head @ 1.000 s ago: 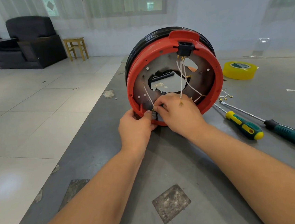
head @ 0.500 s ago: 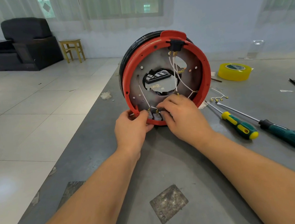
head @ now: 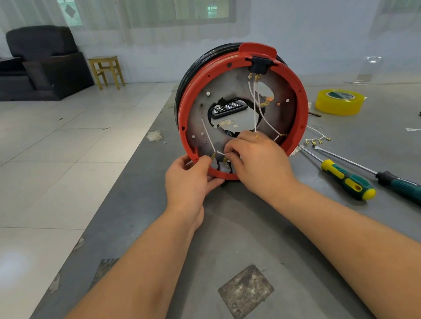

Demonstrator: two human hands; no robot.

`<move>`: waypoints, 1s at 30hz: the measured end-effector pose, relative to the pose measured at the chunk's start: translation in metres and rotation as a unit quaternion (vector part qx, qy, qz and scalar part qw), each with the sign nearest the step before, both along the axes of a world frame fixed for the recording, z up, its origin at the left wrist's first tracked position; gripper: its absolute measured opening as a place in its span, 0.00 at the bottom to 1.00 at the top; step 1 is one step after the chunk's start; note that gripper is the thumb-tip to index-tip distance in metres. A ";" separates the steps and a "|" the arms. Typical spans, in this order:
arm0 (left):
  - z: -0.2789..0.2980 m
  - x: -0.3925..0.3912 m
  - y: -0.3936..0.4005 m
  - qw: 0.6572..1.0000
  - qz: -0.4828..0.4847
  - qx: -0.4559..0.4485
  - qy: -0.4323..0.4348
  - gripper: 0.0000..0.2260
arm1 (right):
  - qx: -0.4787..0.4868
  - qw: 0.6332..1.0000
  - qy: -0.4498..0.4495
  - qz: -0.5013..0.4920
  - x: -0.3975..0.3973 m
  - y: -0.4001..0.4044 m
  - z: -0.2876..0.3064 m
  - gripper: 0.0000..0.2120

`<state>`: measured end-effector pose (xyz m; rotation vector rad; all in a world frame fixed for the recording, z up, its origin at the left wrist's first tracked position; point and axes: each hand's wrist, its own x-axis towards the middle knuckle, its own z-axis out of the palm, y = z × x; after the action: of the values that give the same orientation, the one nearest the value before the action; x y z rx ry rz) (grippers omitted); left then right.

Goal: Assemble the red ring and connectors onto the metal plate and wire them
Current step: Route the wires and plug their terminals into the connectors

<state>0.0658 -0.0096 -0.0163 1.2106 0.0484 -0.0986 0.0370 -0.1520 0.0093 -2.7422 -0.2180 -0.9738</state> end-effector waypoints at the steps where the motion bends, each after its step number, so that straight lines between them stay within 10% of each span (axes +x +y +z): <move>1: 0.000 0.000 0.000 1.000 0.001 -0.001 0.001 0.09 | -0.001 1.000 -0.001 -0.003 0.000 0.001 0.000 0.07; 30: 0.004 0.001 0.002 1.000 0.017 -0.009 0.008 0.10 | -0.099 0.995 -0.025 -0.020 -0.004 -0.021 -0.012 0.15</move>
<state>0.0664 -0.0076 -0.0122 1.1908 0.0823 -0.0798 0.0325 -0.1734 -0.0022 -2.9125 -0.2834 -1.0851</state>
